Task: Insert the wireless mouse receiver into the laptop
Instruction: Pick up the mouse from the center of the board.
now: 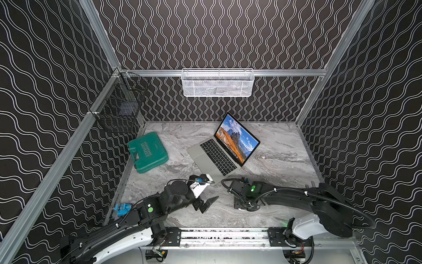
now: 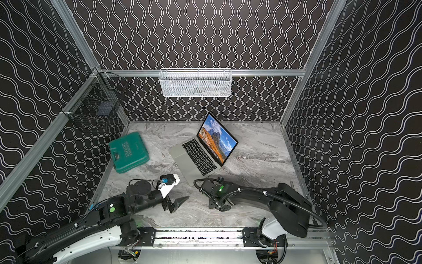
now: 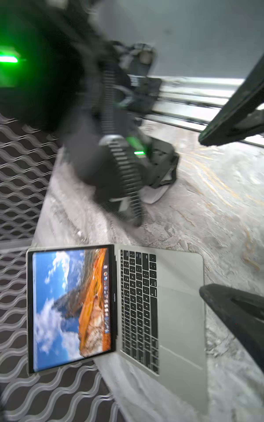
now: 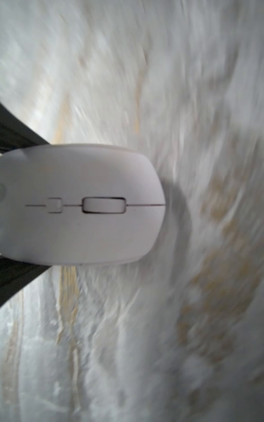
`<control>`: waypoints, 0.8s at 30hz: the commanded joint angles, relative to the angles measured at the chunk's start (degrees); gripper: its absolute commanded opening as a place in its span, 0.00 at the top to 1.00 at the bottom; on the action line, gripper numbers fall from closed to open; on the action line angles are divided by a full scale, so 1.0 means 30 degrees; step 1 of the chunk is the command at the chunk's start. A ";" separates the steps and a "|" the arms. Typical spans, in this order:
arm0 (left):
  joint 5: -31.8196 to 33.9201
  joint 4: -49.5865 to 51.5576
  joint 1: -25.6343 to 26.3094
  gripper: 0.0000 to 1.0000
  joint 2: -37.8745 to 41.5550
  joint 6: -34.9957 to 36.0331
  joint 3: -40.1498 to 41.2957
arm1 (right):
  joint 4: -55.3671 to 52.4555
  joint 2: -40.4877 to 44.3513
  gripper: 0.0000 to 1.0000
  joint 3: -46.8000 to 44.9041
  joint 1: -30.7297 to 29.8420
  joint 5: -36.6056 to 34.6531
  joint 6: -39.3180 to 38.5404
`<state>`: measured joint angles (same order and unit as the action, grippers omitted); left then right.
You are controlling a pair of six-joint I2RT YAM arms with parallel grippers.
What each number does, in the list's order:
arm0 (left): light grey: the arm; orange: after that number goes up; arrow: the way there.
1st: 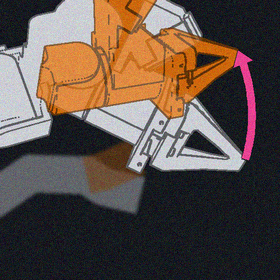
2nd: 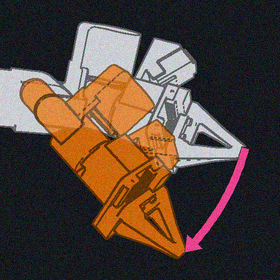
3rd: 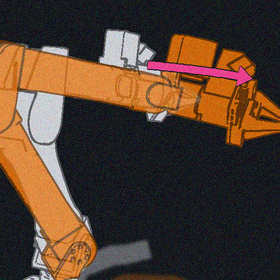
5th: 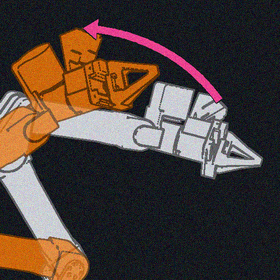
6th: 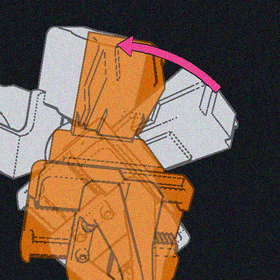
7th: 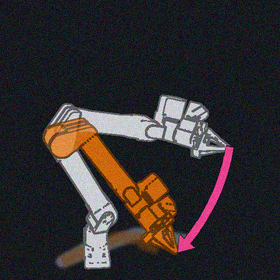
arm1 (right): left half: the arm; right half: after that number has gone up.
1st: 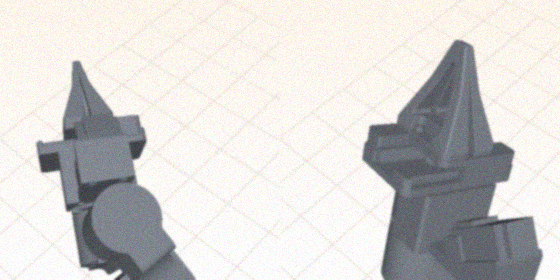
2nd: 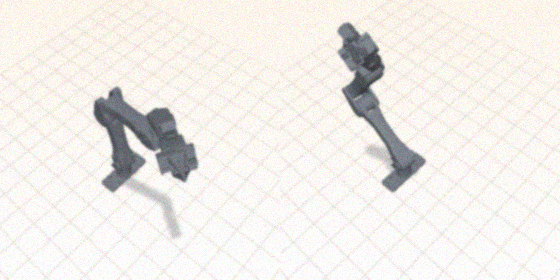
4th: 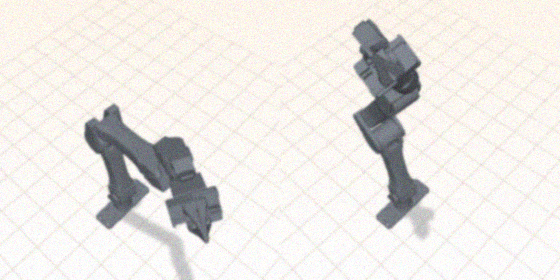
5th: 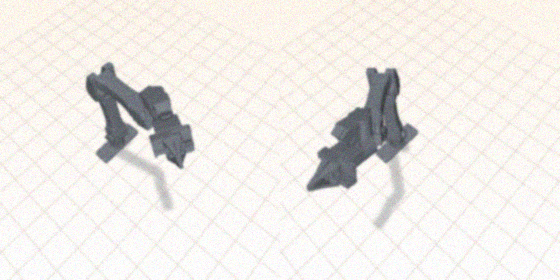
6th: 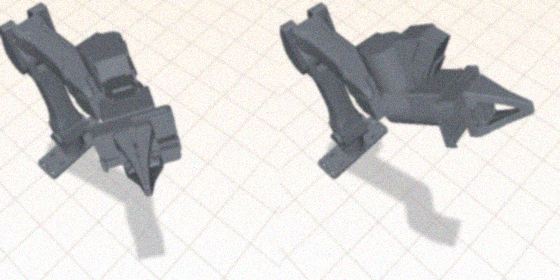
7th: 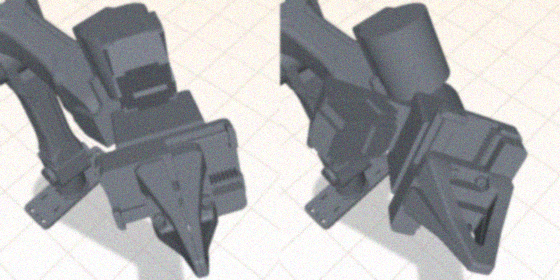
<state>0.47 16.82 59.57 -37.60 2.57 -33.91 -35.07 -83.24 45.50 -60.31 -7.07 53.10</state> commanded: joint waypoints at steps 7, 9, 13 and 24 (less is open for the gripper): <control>-0.4268 -0.0799 0.0849 0.01 0.1365 1.4128 0.2464 | 0.0299 0.1463 0.51 0.1200 0.4089 1.2406 -1.5504; -0.4776 -0.1481 0.0881 0.01 0.0453 1.4992 0.2389 | -0.0100 0.1323 0.51 0.1539 0.4677 1.4748 -1.6853; -0.5250 -0.2677 0.1232 0.01 -0.1203 1.5938 0.1810 | -0.1214 0.0743 0.51 0.2469 0.4987 1.7616 -1.9153; -0.6750 -0.2898 0.1559 0.33 -0.3645 1.5614 0.1021 | -0.1260 0.0559 0.53 0.2253 0.4928 2.1219 -2.0227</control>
<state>-16.99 9.06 64.03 -47.81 49.60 -30.20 -38.17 -82.06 52.53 -45.43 50.87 -5.08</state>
